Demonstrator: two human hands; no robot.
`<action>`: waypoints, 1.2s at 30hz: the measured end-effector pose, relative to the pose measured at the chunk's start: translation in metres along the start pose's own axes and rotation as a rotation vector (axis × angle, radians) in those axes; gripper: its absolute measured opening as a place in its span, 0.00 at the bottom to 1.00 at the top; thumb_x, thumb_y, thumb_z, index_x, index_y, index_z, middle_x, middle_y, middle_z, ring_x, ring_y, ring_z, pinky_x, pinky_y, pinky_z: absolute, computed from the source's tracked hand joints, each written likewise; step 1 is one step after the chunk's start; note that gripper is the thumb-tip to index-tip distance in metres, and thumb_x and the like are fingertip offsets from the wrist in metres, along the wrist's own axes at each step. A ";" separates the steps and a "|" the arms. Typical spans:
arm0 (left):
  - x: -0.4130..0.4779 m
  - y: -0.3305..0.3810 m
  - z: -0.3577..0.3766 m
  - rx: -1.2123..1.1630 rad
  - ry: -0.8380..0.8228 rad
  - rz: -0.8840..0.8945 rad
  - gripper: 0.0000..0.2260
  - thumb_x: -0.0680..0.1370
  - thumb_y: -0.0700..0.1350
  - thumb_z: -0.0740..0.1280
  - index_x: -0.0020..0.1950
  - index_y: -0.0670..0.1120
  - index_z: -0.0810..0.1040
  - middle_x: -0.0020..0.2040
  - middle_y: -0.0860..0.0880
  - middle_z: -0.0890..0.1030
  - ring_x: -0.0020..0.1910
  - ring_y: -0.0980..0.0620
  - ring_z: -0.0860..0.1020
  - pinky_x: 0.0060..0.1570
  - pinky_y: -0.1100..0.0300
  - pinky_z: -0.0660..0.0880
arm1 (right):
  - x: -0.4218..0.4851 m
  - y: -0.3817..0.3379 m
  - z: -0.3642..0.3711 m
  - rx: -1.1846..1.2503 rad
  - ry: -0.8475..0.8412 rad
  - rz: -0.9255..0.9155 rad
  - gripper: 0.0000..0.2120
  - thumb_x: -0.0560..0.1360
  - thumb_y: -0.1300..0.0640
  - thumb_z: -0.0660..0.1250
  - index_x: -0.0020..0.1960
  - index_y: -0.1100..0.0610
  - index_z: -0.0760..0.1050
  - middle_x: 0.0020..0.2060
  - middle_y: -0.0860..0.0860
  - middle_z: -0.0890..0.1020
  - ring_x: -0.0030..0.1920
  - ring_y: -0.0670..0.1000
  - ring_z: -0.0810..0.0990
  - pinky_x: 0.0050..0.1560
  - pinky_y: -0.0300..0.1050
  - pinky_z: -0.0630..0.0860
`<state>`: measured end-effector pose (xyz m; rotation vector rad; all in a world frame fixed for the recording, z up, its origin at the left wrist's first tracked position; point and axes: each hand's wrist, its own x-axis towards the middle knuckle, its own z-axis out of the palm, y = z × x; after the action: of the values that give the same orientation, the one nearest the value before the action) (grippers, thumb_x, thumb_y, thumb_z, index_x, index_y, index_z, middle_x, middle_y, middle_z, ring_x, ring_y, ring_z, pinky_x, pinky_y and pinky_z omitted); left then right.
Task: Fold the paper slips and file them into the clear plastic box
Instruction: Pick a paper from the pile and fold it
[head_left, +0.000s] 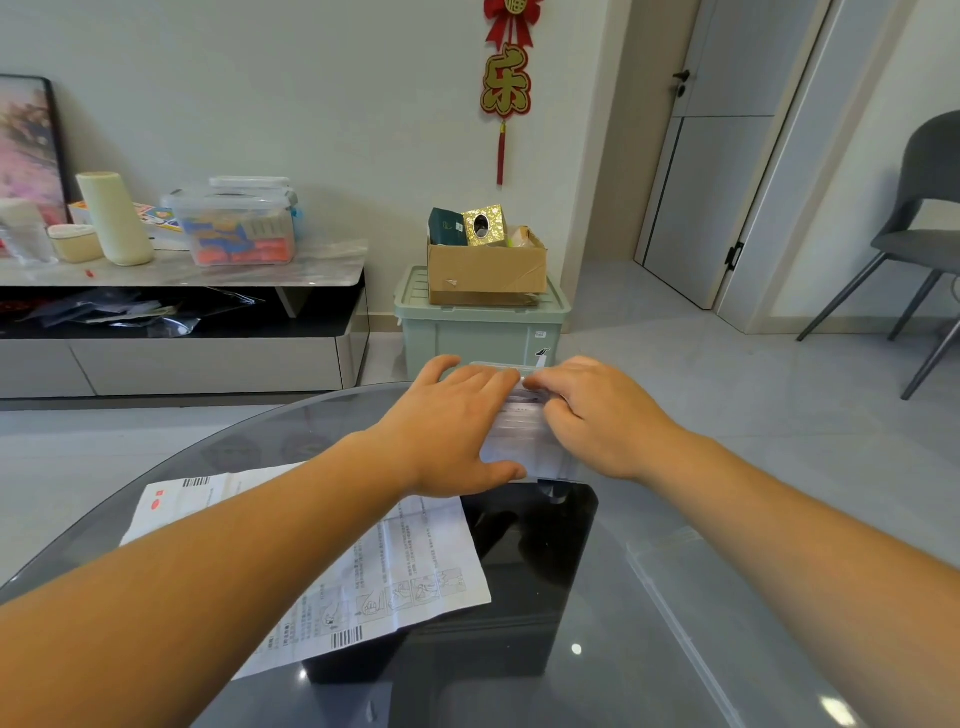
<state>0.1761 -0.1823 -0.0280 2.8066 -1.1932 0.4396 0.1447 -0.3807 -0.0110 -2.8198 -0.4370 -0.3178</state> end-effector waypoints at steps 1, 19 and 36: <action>-0.002 0.000 -0.001 -0.012 0.007 -0.010 0.42 0.74 0.70 0.64 0.80 0.50 0.56 0.78 0.51 0.64 0.78 0.51 0.59 0.78 0.50 0.47 | -0.002 0.000 -0.001 0.026 0.019 0.001 0.22 0.74 0.53 0.52 0.59 0.53 0.79 0.51 0.49 0.82 0.56 0.51 0.75 0.55 0.49 0.73; -0.228 0.030 -0.058 -0.164 -0.404 -0.437 0.35 0.73 0.74 0.47 0.74 0.59 0.65 0.74 0.57 0.65 0.71 0.55 0.66 0.70 0.62 0.61 | -0.145 -0.130 0.018 0.168 -0.413 -0.167 0.25 0.81 0.38 0.54 0.74 0.46 0.68 0.75 0.40 0.66 0.75 0.44 0.59 0.77 0.47 0.56; -0.286 0.118 -0.106 -0.372 -0.414 -0.264 0.28 0.77 0.62 0.68 0.74 0.62 0.65 0.76 0.62 0.63 0.73 0.60 0.60 0.75 0.57 0.56 | -0.251 -0.169 -0.005 0.221 -0.526 -0.026 0.36 0.70 0.29 0.67 0.74 0.40 0.67 0.76 0.37 0.58 0.76 0.40 0.52 0.78 0.47 0.56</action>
<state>-0.1223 -0.0482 -0.0143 2.7276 -0.8192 -0.3597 -0.1443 -0.2933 -0.0319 -2.6503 -0.5725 0.4532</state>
